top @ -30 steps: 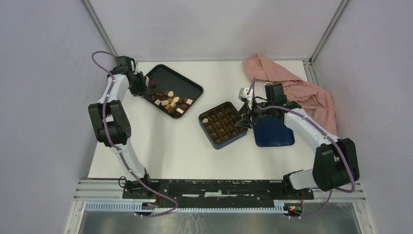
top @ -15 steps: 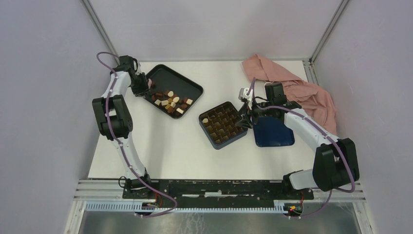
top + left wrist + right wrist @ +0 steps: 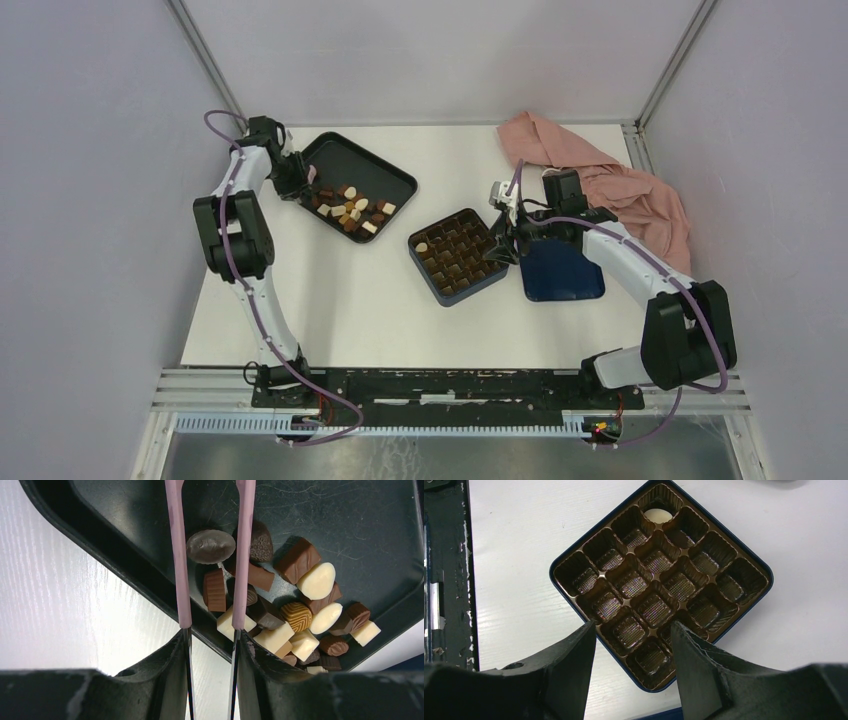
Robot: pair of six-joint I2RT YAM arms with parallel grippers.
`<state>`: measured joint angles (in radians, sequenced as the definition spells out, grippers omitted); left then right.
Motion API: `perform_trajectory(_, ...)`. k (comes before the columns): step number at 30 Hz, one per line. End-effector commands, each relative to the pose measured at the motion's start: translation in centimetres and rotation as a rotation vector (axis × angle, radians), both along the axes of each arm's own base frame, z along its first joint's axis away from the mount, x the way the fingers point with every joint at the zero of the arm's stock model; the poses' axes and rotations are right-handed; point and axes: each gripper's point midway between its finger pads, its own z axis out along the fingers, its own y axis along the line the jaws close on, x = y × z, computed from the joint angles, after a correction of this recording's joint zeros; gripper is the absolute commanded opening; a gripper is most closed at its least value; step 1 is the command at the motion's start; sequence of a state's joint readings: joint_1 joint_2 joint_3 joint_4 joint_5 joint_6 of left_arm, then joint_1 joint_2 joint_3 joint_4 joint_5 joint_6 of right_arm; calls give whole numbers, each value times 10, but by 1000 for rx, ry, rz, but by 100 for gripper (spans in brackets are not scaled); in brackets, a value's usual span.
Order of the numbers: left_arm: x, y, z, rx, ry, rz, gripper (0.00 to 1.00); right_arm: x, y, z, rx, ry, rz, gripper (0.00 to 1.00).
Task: Pack the chocolate
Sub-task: Pick up the fake chocolate from the plate.
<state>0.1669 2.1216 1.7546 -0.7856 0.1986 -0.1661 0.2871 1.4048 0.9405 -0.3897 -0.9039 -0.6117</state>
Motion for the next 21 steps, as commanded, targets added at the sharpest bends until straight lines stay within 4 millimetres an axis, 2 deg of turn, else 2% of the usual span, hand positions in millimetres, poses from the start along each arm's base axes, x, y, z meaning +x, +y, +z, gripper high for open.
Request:
perform_trajectory(1,12,-1,9,9,-45,-64,41,7,2,10,6,-32,13,62)
perform_trajectory(16,17,-9,0,60,-7,-102,40,7,2,7,1,-23,16,62)
perform_trajectory(21,16,-4,-5,110,19,-84,39,7,2,6,1,-19,19,62)
